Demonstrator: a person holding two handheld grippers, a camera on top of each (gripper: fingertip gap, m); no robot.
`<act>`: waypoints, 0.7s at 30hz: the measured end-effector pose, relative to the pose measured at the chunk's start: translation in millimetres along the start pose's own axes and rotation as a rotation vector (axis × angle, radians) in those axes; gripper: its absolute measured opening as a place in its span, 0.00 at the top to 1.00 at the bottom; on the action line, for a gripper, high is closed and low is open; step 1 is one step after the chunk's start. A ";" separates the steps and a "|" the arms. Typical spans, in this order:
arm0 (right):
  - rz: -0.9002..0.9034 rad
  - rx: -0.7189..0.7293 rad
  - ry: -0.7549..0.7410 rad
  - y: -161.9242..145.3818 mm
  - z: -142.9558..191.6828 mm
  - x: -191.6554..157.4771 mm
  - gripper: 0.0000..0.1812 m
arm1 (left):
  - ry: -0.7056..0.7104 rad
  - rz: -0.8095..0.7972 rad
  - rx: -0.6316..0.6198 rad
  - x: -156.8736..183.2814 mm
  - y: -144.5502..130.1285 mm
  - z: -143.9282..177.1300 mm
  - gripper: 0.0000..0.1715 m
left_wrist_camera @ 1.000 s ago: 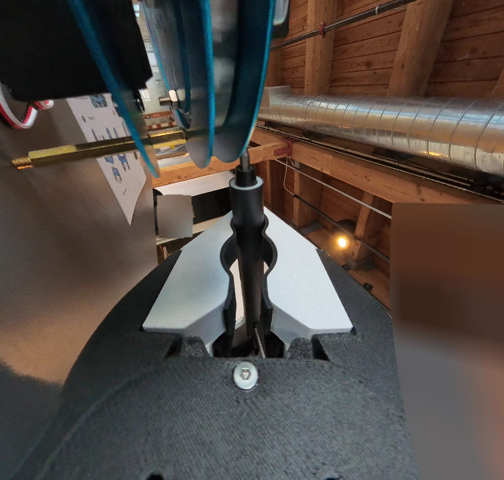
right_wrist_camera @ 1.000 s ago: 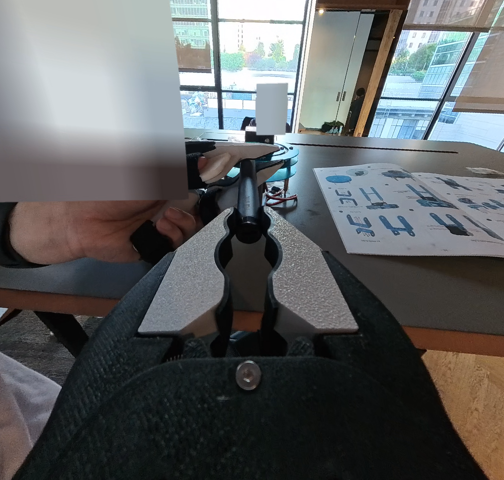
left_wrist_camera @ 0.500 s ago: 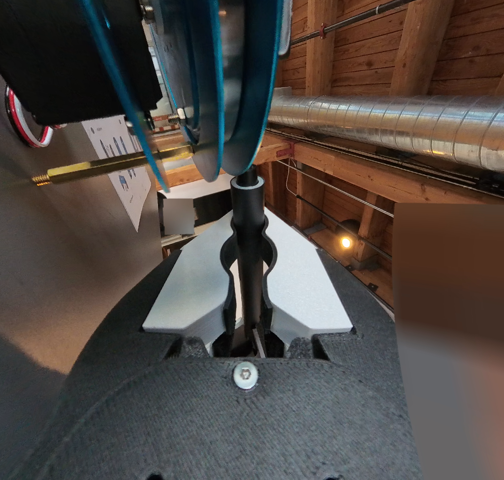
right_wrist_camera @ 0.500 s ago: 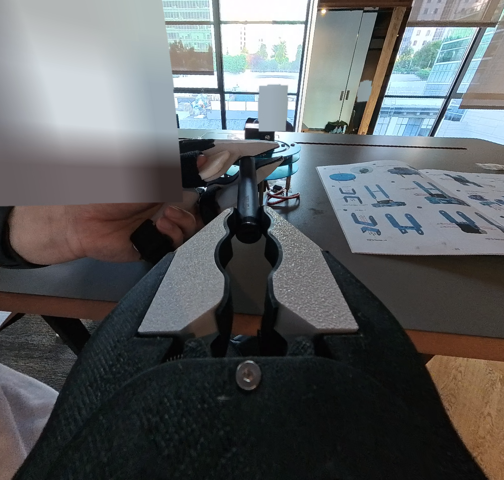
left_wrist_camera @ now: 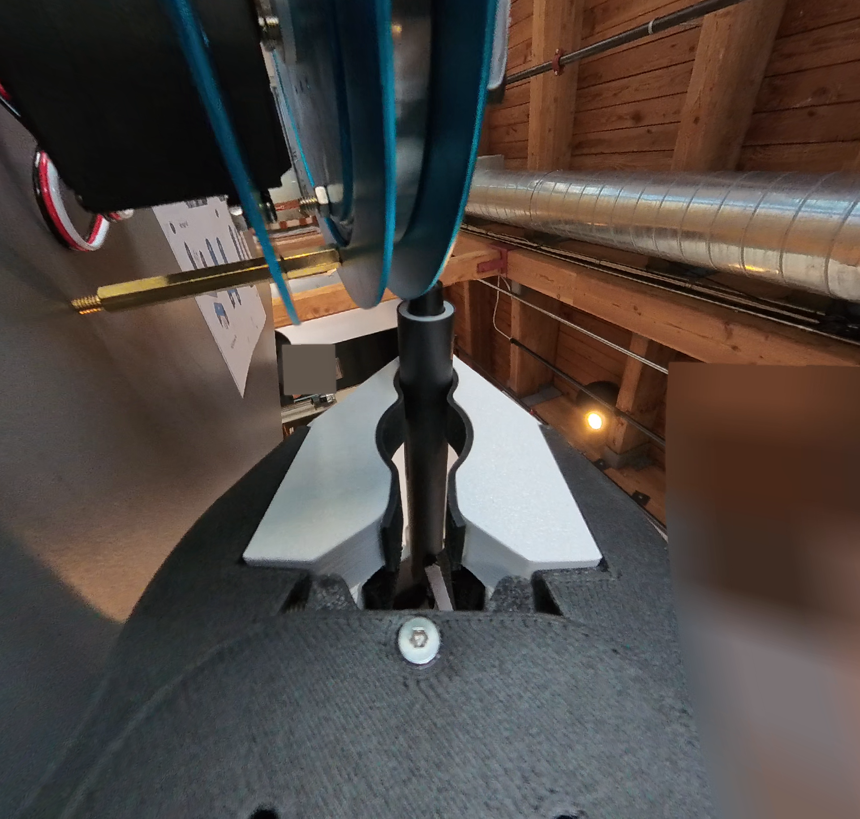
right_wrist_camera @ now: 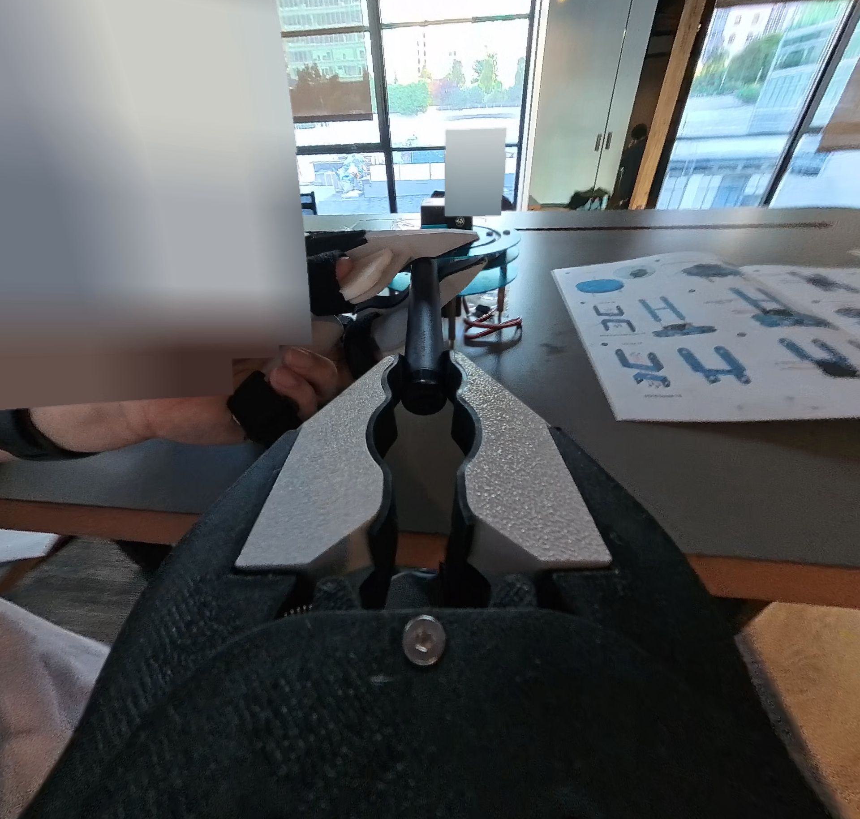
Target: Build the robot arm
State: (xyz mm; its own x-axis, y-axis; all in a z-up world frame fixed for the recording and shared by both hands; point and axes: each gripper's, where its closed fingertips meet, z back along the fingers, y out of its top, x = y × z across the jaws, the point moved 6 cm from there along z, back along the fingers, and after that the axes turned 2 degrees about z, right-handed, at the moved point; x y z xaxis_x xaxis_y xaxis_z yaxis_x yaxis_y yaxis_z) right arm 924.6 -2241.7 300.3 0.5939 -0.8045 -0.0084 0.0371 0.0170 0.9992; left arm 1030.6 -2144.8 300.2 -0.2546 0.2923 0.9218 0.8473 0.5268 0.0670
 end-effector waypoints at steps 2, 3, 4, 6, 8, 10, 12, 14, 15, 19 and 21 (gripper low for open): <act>-0.131 -0.018 0.029 -1.0 -0.9 0.7 0.91 | 0.001 0.003 0.003 -0.2 0.1 0.2 0.96; -0.201 -0.041 0.047 -1.9 -1.5 1.3 0.90 | 0.003 0.005 0.004 -0.4 0.3 0.3 0.96; -0.269 -0.069 0.074 -2.8 -2.2 1.3 0.90 | 0.007 0.005 0.003 -0.8 0.2 0.7 0.96; -0.388 -0.087 0.151 -2.2 -2.0 1.3 0.90 | 0.003 0.013 0.002 -0.2 -0.6 0.8 0.96; -0.406 -0.060 0.203 -1.1 -0.2 2.9 0.88 | 0.002 0.020 -0.001 -0.1 -1.3 0.5 0.96; -0.291 -0.045 0.185 -3.8 2.8 4.5 0.76 | -0.001 0.023 0.003 0.3 -0.8 0.6 0.96; -0.112 -0.070 0.117 -9.7 6.2 5.9 0.73 | 0.000 0.018 0.005 0.8 -0.2 1.2 0.96; 0.024 -0.099 0.063 -11.9 8.7 5.7 0.75 | 0.019 -0.006 0.010 0.0 -0.2 2.6 0.96; 0.065 -0.098 0.049 -10.4 9.8 4.6 0.77 | 0.018 -0.002 0.007 -0.1 -0.9 2.3 0.96; 0.170 -0.079 0.048 -2.0 12.5 -3.6 0.91 | 0.016 0.008 0.008 -0.2 -2.9 2.0 0.96; 0.221 -0.101 0.031 -2.7 11.7 -3.6 0.91 | 0.019 0.005 0.010 -0.3 -2.8 2.4 0.96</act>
State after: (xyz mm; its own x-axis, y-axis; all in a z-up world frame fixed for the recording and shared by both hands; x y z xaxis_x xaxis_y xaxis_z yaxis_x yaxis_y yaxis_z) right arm 912.9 -2245.8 298.2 0.6212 -0.7557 0.2074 -0.0171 0.2515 0.9677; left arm 1027.2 -2144.4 298.8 -0.2418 0.2798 0.9291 0.8440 0.5331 0.0591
